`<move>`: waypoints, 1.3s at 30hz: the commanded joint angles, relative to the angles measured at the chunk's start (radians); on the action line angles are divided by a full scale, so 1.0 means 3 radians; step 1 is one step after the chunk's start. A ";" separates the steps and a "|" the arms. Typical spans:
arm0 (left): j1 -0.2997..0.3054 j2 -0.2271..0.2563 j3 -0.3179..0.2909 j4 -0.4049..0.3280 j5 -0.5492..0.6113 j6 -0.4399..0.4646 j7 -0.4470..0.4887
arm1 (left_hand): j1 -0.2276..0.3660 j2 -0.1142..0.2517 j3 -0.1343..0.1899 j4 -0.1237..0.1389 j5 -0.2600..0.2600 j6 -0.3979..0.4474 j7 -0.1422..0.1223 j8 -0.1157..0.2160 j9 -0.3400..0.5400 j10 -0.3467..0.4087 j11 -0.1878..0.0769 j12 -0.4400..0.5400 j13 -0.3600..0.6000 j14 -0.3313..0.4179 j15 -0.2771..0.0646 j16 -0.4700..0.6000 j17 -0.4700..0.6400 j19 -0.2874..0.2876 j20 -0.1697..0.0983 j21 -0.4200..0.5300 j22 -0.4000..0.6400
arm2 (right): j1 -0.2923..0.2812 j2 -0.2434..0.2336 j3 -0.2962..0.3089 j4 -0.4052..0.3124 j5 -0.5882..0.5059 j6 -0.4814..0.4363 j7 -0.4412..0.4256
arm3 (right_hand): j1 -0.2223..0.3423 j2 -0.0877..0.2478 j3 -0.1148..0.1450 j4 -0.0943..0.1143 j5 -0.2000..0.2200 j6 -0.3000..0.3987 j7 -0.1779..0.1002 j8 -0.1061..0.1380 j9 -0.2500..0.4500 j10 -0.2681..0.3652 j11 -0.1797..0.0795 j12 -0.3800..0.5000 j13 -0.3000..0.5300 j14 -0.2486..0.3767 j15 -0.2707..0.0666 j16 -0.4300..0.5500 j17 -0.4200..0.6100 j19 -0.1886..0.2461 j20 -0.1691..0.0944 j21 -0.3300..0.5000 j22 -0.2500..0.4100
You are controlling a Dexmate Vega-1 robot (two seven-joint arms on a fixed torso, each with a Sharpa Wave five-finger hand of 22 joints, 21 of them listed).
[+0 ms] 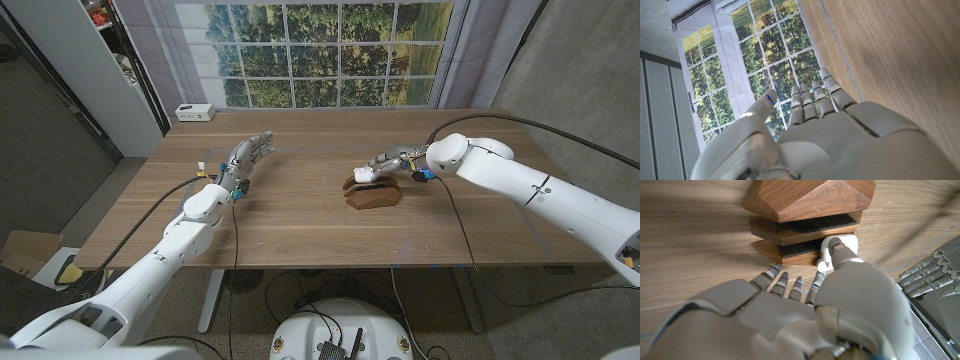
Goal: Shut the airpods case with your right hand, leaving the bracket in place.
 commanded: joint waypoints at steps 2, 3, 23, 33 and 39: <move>-0.0008 -0.0015 0.0008 0.0027 -0.0018 0.0012 -0.0020 | 0.0007 -0.0019 0.0007 -0.0013 0.0020 0.0028 0.0002 0.0018 0.0015 0.0034 -0.0014 0.0008 0.0020 0.0019 -0.0002 0.0008 0.0005 -0.0006 -0.0012 -0.0012 0.0009 | -0.0224 0.0006 0.0137 -0.0066 0.0009 0.0155 -0.0279 | 0.0077 0.0008 -0.0045 0.0018 -0.0006 0.0300 -0.0003 0.0079 0.0025 0.0197 -0.0036 0.0069 0.0012 0.0177 -0.0455 0.0055 0.0002 0.0138 -0.0030 0.0043 0.0007; -0.0007 -0.0013 0.0008 0.0021 -0.0017 0.0021 -0.0011 | 0.0007 -0.0019 0.0007 -0.0013 0.0020 0.0031 0.0001 0.0019 0.0015 0.0033 -0.0011 0.0007 0.0020 0.0018 -0.0004 0.0007 0.0005 -0.0006 -0.0013 -0.0013 0.0009 | -0.0243 0.0010 0.0144 -0.0071 0.0004 0.0156 -0.0312 | 0.0081 0.0007 -0.0048 0.0017 -0.0007 0.0316 -0.0003 0.0082 0.0026 0.0206 -0.0040 0.0070 0.0012 0.0190 -0.0455 0.0058 0.0002 0.0149 -0.0035 0.0045 0.0007; -0.0029 -0.0032 0.0018 0.0062 -0.0017 0.0004 -0.0034 | 0.0000 -0.0018 0.0008 -0.0017 0.0021 0.0074 -0.0018 0.0024 0.0018 0.0050 -0.0014 0.0010 0.0030 0.0040 -0.0014 0.0011 0.0003 -0.0005 -0.0002 -0.0032 0.0010 | -0.0681 -0.0023 0.0468 -0.0211 0.0029 0.0526 -0.0861 | 0.0350 0.0033 -0.0106 -0.0010 -0.0024 0.0707 -0.0003 0.0172 0.0108 0.0619 -0.0113 0.0151 0.0038 0.0588 -0.0584 0.0136 0.0020 0.0410 -0.0121 0.0063 0.0008; -0.0036 -0.0034 0.0006 0.0088 -0.0019 -0.0049 -0.0060 | -0.0003 -0.0018 0.0010 -0.0022 0.0021 0.0096 -0.0028 0.0025 0.0020 0.0064 -0.0018 0.0012 0.0036 0.0056 -0.0028 0.0012 0.0001 -0.0004 0.0002 -0.0043 0.0010 | -0.0891 -0.0021 0.0809 -0.0259 0.0318 0.0729 -0.1033 | 0.0435 0.0020 -0.0171 0.0012 -0.0022 0.0345 -0.0004 0.0002 0.0119 0.0552 -0.0075 0.0093 0.0071 0.0586 -0.0569 0.0117 0.0040 0.0470 -0.0131 0.0055 0.0010; -0.0050 -0.0034 0.0003 0.0102 -0.0013 -0.0079 -0.0079 | -0.0005 -0.0018 0.0011 -0.0024 0.0022 0.0108 -0.0021 0.0026 0.0022 0.0082 -0.0027 0.0018 0.0039 0.0064 -0.0030 0.0013 0.0001 -0.0003 0.0001 -0.0050 0.0011 | -0.1123 0.0105 0.1070 -0.0087 0.0589 0.1208 -0.1234 | 0.0473 0.0020 -0.0219 0.0026 -0.0012 0.0177 -0.0006 -0.0081 0.0101 0.0537 -0.0059 0.0067 0.0073 0.0602 -0.0585 0.0108 0.0038 0.0605 -0.0214 0.0079 0.0009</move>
